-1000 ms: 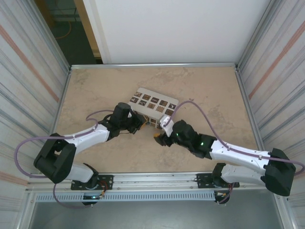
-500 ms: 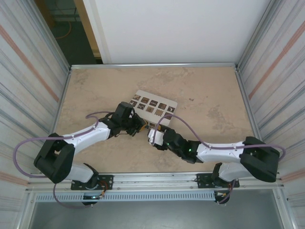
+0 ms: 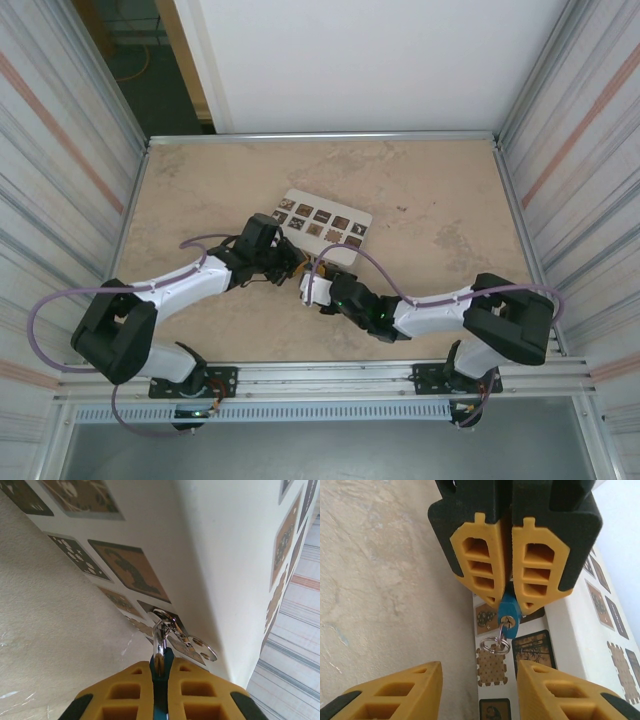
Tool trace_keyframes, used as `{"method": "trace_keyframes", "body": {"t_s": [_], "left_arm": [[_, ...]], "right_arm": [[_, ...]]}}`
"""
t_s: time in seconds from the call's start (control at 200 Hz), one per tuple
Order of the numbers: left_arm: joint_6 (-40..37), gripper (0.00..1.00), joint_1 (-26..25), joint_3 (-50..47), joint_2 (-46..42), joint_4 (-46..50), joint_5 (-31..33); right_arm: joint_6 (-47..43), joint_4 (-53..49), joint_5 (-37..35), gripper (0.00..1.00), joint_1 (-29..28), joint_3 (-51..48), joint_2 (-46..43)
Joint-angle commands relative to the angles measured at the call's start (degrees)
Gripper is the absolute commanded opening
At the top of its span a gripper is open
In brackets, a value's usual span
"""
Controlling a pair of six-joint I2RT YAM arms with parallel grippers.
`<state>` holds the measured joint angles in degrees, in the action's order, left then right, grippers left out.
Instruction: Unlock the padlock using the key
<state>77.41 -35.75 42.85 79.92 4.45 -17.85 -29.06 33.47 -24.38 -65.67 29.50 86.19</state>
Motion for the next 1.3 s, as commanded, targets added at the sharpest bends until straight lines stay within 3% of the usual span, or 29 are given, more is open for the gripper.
{"method": "trace_keyframes", "body": {"t_s": [0.0,1.293], "left_arm": [[0.56,0.0,-0.61,1.2,-0.21,-2.55,-0.52],[2.0,0.0,-0.61,0.22,1.38,-5.66,-2.54]], "right_arm": [[0.93,3.12,-1.93,0.4,-0.42,1.74,0.96],[2.64,5.8,-5.46,0.13,0.1,5.03,7.55]]}}
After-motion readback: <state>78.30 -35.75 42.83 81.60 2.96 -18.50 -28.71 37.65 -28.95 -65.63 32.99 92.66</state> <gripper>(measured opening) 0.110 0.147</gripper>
